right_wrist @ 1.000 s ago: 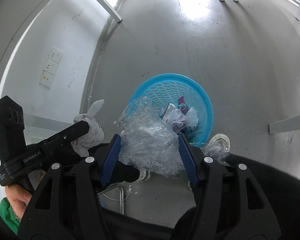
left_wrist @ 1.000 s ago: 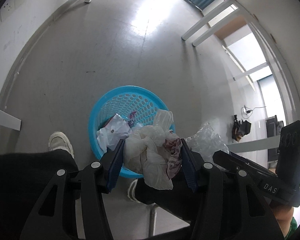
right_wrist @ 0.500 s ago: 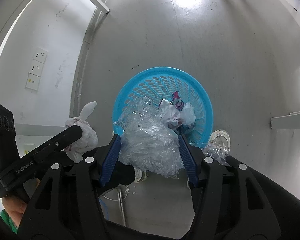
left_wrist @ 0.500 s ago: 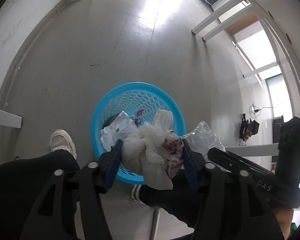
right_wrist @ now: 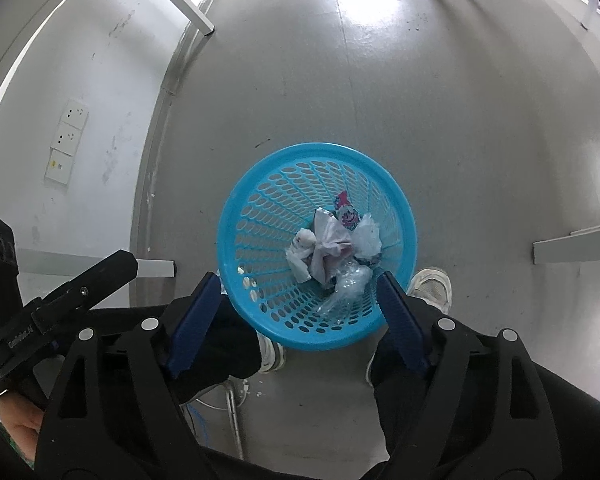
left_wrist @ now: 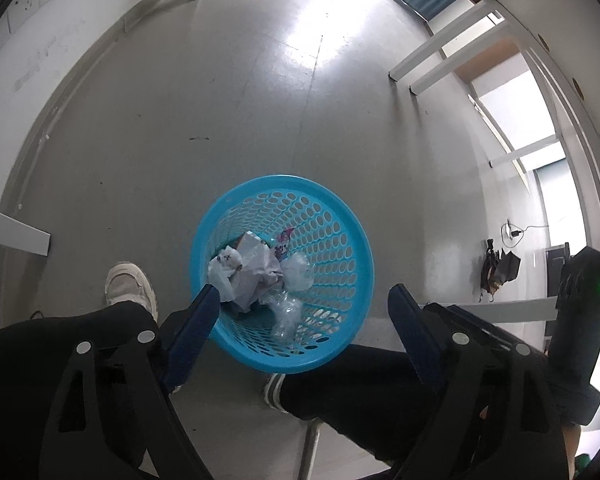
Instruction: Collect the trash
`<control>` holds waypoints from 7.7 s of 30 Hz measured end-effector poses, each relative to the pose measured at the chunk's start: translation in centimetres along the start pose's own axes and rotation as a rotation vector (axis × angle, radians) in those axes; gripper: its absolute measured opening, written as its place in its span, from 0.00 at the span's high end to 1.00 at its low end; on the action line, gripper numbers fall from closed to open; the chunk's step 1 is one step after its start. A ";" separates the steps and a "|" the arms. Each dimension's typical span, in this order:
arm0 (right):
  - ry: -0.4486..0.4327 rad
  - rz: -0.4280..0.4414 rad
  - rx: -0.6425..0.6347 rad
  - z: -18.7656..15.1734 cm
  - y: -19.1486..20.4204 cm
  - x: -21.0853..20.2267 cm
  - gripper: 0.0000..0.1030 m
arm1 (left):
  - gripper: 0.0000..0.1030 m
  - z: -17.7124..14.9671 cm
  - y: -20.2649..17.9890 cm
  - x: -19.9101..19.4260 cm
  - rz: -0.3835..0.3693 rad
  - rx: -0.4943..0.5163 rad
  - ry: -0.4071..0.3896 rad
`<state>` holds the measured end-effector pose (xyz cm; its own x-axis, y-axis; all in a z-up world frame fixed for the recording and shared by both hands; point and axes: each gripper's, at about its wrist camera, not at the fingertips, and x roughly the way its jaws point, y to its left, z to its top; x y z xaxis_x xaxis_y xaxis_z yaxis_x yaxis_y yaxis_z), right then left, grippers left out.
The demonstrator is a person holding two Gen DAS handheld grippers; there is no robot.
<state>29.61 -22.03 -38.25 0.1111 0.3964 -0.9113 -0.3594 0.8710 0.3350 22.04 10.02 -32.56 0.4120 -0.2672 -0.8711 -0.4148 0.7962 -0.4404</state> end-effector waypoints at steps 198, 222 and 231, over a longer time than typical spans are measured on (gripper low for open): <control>0.117 -0.039 0.002 1.9 -2.0 4.5 0.86 | 0.56 2.9 -1.0 5.2 0.183 0.030 0.024; 0.062 -0.076 -0.134 -0.3 -0.3 0.3 0.46 | 0.42 2.0 -1.6 -0.1 0.148 0.121 0.012; -0.025 -0.061 -0.151 -3.1 0.4 -4.6 0.34 | 0.32 -1.2 -2.3 -3.9 0.106 0.193 0.011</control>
<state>26.05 -24.40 -34.66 0.1589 0.3527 -0.9222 -0.4862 0.8409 0.2378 20.42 8.59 -28.45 0.3649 -0.1812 -0.9132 -0.2920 0.9091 -0.2970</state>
